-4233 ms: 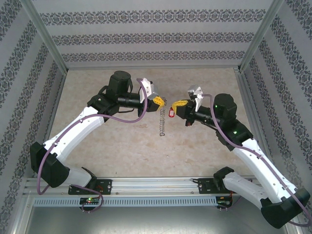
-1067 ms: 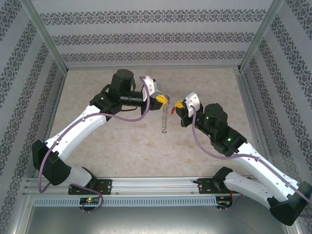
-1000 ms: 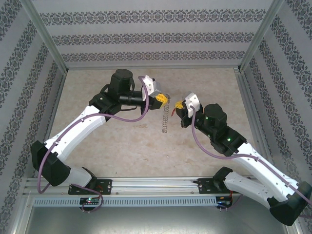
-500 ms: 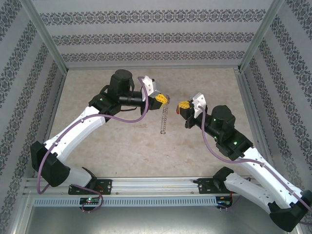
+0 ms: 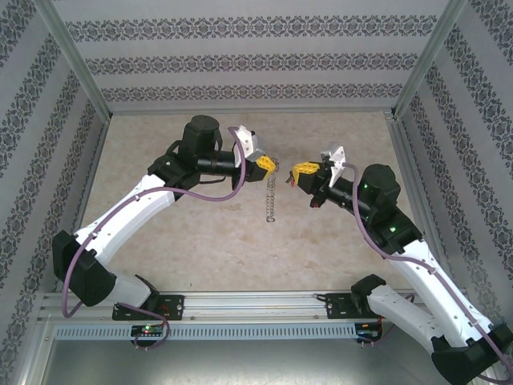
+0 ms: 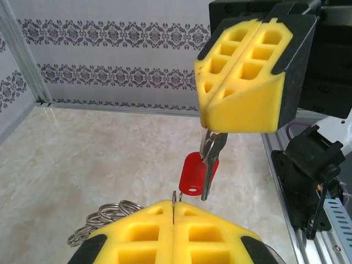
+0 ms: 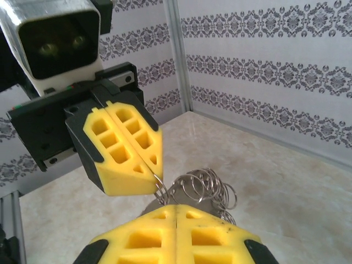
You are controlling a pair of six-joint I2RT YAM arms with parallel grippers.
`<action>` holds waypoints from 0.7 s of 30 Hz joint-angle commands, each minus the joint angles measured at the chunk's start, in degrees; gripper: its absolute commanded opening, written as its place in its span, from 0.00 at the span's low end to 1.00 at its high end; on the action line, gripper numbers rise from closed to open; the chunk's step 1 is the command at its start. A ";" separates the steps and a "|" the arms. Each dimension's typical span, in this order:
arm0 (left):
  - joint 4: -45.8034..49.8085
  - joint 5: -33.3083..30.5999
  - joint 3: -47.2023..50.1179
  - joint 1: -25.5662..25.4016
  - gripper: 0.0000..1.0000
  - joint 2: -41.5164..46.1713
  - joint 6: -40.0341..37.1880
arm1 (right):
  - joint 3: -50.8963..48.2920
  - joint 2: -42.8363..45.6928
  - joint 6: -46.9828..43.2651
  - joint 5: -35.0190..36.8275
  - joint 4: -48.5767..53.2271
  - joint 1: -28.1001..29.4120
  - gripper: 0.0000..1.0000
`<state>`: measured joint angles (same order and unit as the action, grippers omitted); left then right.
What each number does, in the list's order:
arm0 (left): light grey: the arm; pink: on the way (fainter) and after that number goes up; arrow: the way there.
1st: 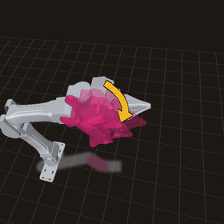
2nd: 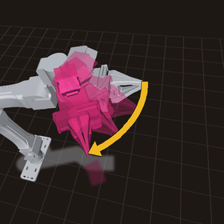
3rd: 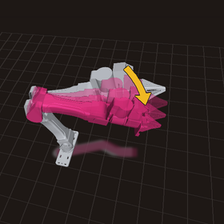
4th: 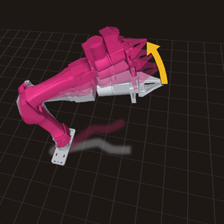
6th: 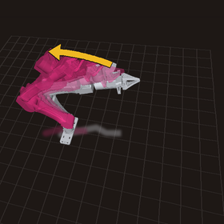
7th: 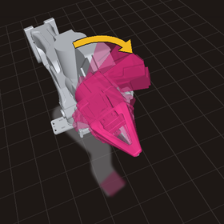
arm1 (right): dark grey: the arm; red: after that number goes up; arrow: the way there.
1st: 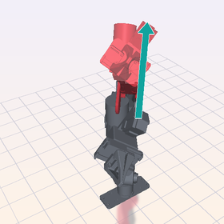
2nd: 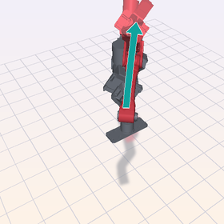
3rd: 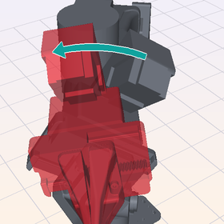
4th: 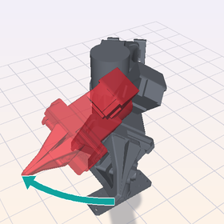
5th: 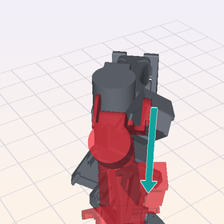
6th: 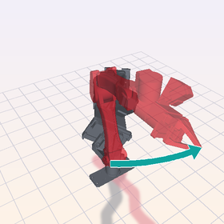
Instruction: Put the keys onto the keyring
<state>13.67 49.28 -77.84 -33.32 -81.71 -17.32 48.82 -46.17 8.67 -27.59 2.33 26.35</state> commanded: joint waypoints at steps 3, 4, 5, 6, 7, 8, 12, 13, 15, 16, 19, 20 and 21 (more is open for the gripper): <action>-2.38 2.18 0.59 -0.21 0.00 -0.12 1.32 | 2.15 -1.34 3.48 -3.73 -2.97 -0.94 0.00; -2.38 2.06 0.67 -0.19 0.00 -0.19 1.33 | 2.24 -1.82 3.84 -3.67 -2.90 -1.08 0.00; -2.16 1.74 0.68 -0.20 0.00 -0.11 1.24 | 2.33 -2.32 4.05 -3.52 -2.66 -1.33 0.00; -1.95 1.65 0.69 -0.17 0.00 0.04 1.07 | 2.31 -2.91 4.24 -3.24 -2.39 -1.52 0.00; -1.69 1.61 0.83 -0.17 0.00 0.17 0.91 | 2.19 -3.47 4.49 -2.88 -2.19 -1.80 0.00; -1.44 1.39 0.85 -0.17 0.00 0.38 0.80 | 1.75 -4.10 4.76 -2.65 -2.00 -2.20 0.00; -0.31 0.01 2.01 -0.17 0.00 1.53 0.20 | -0.90 -6.10 7.28 -2.58 -2.76 -4.14 0.00; -0.16 -0.13 2.46 -0.17 0.00 1.67 0.10 | -1.50 -6.57 8.03 -2.64 -3.19 -4.37 0.00; 0.51 -0.49 2.68 -0.17 0.00 1.75 0.01 | -1.96 -8.17 8.61 -1.73 -2.41 -4.73 0.00; 0.87 -0.55 2.70 -0.19 0.00 1.76 -0.08 | -1.97 -9.43 8.88 -1.73 -1.59 -5.21 0.00; 1.40 -0.98 3.00 -0.17 0.00 2.23 -0.25 | -3.13 -13.50 10.79 -3.88 -1.74 -6.38 0.00; 1.53 -1.20 3.13 -0.17 0.00 2.37 -0.39 | -3.81 -15.12 11.70 -4.39 -2.29 -6.43 0.00; 1.65 -1.30 3.18 -0.17 0.00 2.46 -0.50 | -4.33 -16.52 12.45 -5.14 -2.77 -6.47 0.00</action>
<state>14.79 48.14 -75.26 -33.32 -81.58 -17.08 46.46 -59.92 17.93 -30.24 0.45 20.34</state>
